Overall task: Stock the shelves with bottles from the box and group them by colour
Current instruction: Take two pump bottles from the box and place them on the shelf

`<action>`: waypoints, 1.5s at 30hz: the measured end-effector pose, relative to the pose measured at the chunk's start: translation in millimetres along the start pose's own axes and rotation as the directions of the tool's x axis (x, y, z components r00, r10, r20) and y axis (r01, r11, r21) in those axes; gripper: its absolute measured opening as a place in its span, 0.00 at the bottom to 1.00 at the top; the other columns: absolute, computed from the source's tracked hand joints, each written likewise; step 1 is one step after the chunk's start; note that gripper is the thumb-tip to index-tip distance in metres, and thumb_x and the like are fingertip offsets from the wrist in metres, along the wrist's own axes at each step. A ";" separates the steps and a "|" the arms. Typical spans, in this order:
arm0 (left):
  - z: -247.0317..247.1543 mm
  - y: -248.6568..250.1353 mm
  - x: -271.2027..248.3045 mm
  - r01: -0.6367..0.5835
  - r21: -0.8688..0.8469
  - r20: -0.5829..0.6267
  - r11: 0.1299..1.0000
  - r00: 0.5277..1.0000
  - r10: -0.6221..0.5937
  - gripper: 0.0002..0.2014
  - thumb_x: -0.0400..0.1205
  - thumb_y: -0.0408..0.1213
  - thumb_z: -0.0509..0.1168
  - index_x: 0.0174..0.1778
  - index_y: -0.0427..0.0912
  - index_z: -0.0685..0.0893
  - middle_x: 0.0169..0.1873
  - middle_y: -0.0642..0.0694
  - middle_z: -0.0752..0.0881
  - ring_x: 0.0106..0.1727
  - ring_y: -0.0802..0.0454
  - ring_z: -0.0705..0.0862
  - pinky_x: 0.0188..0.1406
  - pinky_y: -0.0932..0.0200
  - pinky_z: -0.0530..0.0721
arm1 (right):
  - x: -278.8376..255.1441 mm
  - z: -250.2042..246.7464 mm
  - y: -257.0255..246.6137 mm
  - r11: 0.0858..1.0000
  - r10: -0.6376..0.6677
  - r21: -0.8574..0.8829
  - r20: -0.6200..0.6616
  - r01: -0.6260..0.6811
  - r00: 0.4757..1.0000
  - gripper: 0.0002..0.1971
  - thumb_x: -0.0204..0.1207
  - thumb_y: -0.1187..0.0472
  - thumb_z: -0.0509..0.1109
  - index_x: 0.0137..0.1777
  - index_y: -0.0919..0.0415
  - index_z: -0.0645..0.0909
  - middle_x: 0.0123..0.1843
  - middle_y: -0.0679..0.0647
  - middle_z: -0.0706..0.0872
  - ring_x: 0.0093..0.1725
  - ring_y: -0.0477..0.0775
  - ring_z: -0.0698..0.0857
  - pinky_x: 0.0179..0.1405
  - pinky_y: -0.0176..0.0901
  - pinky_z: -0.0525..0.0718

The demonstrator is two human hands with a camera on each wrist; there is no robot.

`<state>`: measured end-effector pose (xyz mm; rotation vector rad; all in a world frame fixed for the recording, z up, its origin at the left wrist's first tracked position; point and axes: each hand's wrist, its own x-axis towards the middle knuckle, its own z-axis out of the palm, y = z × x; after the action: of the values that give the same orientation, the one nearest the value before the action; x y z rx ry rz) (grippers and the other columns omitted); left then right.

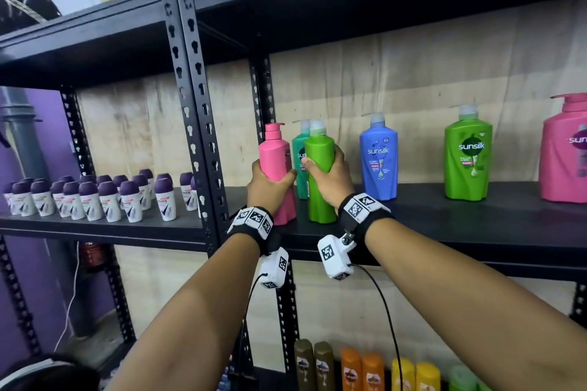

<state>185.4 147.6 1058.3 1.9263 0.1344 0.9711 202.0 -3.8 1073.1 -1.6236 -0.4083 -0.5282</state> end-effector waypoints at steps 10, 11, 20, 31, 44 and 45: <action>-5.5 -3.0 -23.9 0.031 0.081 0.063 0.996 0.997 -0.036 0.34 0.79 0.55 0.72 0.74 0.41 0.68 0.58 0.37 0.84 0.47 0.42 0.81 0.47 0.55 0.78 | -23.5 -8.8 -5.3 0.999 0.049 -0.003 -0.035 -0.049 0.998 0.33 0.77 0.55 0.76 0.80 0.53 0.68 0.69 0.58 0.82 0.63 0.59 0.85 0.67 0.56 0.84; -7.4 -4.1 -29.2 0.019 0.086 0.063 0.996 0.998 -0.024 0.34 0.80 0.54 0.72 0.74 0.40 0.68 0.59 0.38 0.84 0.48 0.42 0.82 0.47 0.56 0.78 | -26.9 -10.2 -5.5 0.998 0.053 -0.015 -0.034 -0.054 0.998 0.34 0.77 0.56 0.75 0.82 0.53 0.67 0.71 0.59 0.80 0.65 0.59 0.84 0.68 0.55 0.83; -24.9 -4.3 -74.7 -0.042 0.093 0.000 0.995 0.999 0.042 0.28 0.82 0.41 0.70 0.78 0.36 0.74 0.65 0.39 0.82 0.63 0.44 0.83 0.67 0.49 0.80 | -63.4 -34.6 -12.5 0.990 -0.101 -0.091 0.048 0.105 0.994 0.32 0.79 0.54 0.75 0.79 0.48 0.65 0.74 0.53 0.70 0.69 0.45 0.73 0.69 0.37 0.70; -37.6 -0.7 -122.8 -0.278 0.295 0.105 0.914 0.960 0.258 0.07 0.81 0.38 0.67 0.51 0.42 0.88 0.44 0.45 0.87 0.44 0.49 0.85 0.47 0.54 0.82 | -123.1 -76.5 1.6 0.814 -0.219 -0.452 0.342 0.364 0.914 0.07 0.79 0.59 0.67 0.48 0.57 0.88 0.45 0.48 0.85 0.44 0.49 0.83 0.49 0.47 0.83; 18.7 -85.4 -225.0 -0.268 0.548 0.536 0.792 0.840 -0.086 0.11 0.82 0.44 0.62 0.48 0.43 0.87 0.45 0.41 0.88 0.47 0.37 0.87 0.44 0.50 0.85 | -207.5 -99.2 107.2 0.650 0.264 -0.738 0.442 0.180 0.857 0.09 0.80 0.56 0.62 0.47 0.55 0.85 0.51 0.52 0.86 0.51 0.57 0.86 0.49 0.49 0.84; 23.9 -93.0 -233.8 -0.261 0.559 0.562 0.787 0.817 -0.128 0.11 0.82 0.44 0.62 0.49 0.44 0.88 0.46 0.41 0.89 0.48 0.37 0.87 0.45 0.50 0.85 | -216.8 -101.3 118.0 0.645 0.310 -0.747 0.451 0.163 0.837 0.09 0.80 0.56 0.62 0.45 0.55 0.84 0.50 0.52 0.86 0.51 0.58 0.86 0.49 0.49 0.84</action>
<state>69.3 74.8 845.9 2.7819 0.0203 0.3384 77.0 -109.6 862.4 -2.6500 -0.5756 -0.1290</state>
